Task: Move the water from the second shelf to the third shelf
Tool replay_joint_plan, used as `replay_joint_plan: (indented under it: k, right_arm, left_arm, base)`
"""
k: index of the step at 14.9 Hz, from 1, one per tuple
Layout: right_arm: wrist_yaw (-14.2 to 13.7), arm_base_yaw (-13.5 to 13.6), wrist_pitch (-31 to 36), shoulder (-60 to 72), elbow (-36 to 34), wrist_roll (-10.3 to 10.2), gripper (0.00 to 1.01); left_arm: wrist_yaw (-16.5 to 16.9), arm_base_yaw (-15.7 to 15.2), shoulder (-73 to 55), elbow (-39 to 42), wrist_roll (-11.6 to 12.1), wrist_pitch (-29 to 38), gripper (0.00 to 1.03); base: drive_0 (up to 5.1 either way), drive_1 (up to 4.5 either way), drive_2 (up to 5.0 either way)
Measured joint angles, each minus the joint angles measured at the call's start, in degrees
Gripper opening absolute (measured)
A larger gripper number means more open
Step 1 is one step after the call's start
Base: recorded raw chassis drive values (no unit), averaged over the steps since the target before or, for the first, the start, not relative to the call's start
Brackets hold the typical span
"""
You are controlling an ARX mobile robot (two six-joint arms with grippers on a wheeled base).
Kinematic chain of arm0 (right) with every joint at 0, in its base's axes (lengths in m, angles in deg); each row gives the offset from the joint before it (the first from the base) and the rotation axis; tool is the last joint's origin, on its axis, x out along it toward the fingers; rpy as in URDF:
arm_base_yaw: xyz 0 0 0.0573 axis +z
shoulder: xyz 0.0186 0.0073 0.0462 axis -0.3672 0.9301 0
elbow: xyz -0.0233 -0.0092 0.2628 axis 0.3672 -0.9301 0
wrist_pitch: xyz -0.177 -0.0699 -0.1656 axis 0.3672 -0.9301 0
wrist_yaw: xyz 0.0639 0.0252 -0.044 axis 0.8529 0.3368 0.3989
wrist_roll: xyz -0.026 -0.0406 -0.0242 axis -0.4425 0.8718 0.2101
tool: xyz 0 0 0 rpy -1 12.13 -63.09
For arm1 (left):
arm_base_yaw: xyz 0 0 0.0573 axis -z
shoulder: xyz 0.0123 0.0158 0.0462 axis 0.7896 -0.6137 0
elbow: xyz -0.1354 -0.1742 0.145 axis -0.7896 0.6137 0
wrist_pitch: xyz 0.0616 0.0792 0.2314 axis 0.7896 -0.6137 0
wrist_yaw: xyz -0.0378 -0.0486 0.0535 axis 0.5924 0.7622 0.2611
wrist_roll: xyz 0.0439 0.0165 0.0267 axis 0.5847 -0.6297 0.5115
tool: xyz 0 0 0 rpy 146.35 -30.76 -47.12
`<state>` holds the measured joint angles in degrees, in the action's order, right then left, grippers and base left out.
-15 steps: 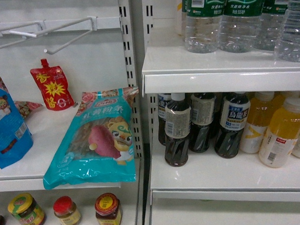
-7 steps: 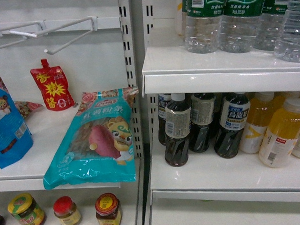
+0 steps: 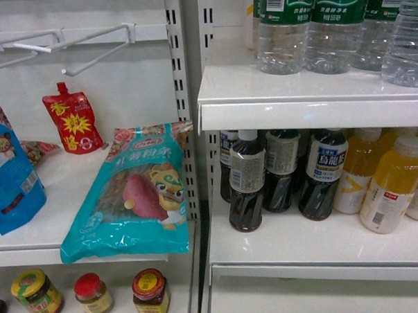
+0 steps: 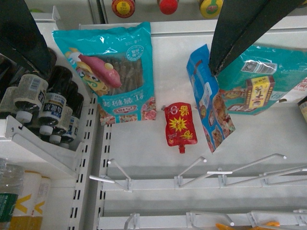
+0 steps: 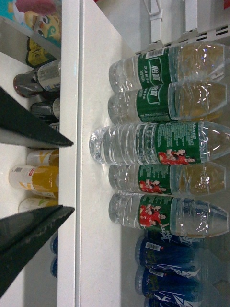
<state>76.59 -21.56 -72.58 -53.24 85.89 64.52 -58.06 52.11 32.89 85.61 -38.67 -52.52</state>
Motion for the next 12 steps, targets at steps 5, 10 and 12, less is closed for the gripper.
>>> replay_joint_plan:
  k: [5, 10, 12]
  right_arm:
    - [0.00, 0.00, 1.22, -5.57, -7.17, 0.24, 0.02]
    - [0.00, 0.00, -0.04, -12.46, -12.50, 0.24, 0.02]
    - [0.00, 0.00, -1.25, -14.80, -13.75, 0.24, 0.02]
  left_arm:
    - [0.00, 0.00, 0.00, 0.00, 0.00, 0.00, 0.98]
    - [0.02, 0.00, 0.00, 0.00, 0.00, 0.00, 0.98]
    - [0.02, 0.00, 0.00, 0.00, 0.00, 0.00, 0.98]
  base:
    - [0.0, 0.00, 0.0]
    - [0.0, 0.00, 0.0]
    - [0.0, 0.00, 0.0]
